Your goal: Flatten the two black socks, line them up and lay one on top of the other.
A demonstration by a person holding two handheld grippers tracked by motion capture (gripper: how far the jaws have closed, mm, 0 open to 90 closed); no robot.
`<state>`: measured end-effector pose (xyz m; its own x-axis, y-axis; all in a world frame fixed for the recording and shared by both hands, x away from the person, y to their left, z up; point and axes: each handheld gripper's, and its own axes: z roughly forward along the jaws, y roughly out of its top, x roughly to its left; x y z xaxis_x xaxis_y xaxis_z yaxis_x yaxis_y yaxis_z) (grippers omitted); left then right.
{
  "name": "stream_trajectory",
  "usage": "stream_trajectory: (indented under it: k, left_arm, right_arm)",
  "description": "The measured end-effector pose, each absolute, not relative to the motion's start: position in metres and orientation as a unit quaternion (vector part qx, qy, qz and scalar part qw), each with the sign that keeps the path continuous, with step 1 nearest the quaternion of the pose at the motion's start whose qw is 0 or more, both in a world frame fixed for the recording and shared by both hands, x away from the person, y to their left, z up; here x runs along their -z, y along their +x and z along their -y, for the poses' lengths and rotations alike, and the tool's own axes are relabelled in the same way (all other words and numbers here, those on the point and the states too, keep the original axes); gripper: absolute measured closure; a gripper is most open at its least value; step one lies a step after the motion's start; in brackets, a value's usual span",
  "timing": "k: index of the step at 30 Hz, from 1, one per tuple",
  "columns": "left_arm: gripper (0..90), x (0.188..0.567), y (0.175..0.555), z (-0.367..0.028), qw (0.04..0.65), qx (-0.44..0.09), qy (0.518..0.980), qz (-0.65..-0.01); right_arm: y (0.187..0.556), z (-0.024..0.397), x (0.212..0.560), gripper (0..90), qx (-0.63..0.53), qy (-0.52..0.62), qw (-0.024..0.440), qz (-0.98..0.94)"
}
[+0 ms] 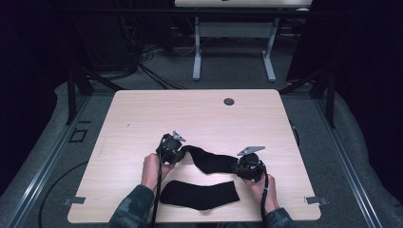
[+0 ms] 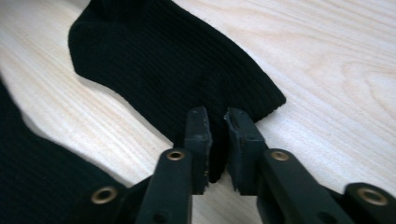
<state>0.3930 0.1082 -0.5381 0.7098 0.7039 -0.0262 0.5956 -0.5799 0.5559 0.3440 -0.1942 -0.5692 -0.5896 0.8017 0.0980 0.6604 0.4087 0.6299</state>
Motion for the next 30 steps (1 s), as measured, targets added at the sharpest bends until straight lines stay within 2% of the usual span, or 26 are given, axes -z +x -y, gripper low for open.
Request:
stream_trajectory:
  k: [2,7,9,12,15,19,24,30]
  left_arm:
    - [86.6,0.528,0.387,-0.115,0.274,-0.096,0.885,-0.365]
    - [85.4,0.505,0.379,-0.133,0.281,-0.049,0.888,-0.36]
    - [83.4,0.497,0.379,-0.139,0.285,-0.051,0.886,-0.362]
    - [63.8,0.495,0.389,-0.146,0.267,-0.08,0.874,-0.397]
    - [48.7,0.503,0.399,-0.152,0.254,-0.112,0.859,-0.431]
    - [39.2,0.507,0.397,-0.151,0.276,-0.144,0.844,-0.438]
    - [38.7,0.512,0.398,-0.129,0.305,-0.157,0.847,-0.406]
    - [42.1,0.533,0.413,-0.095,0.284,-0.14,0.868,-0.382]
  right_arm:
    - [0.342,0.196,0.567,82.3,-0.323,0.434,0.109,-0.834]
    - [0.336,0.201,0.558,82.5,-0.333,0.419,0.099,-0.839]
    - [0.336,0.204,0.553,82.2,-0.331,0.413,0.09,-0.844]
    - [0.346,0.207,0.553,79.8,-0.33,0.415,0.085,-0.844]
    - [0.357,0.206,0.556,70.2,-0.307,0.418,0.09,-0.85]
    - [0.357,0.207,0.555,64.5,-0.313,0.422,0.108,-0.844]
    - [0.352,0.205,0.552,59.4,-0.324,0.426,0.124,-0.836]
    - [0.351,0.197,0.556,57.6,-0.321,0.421,0.125,-0.839]
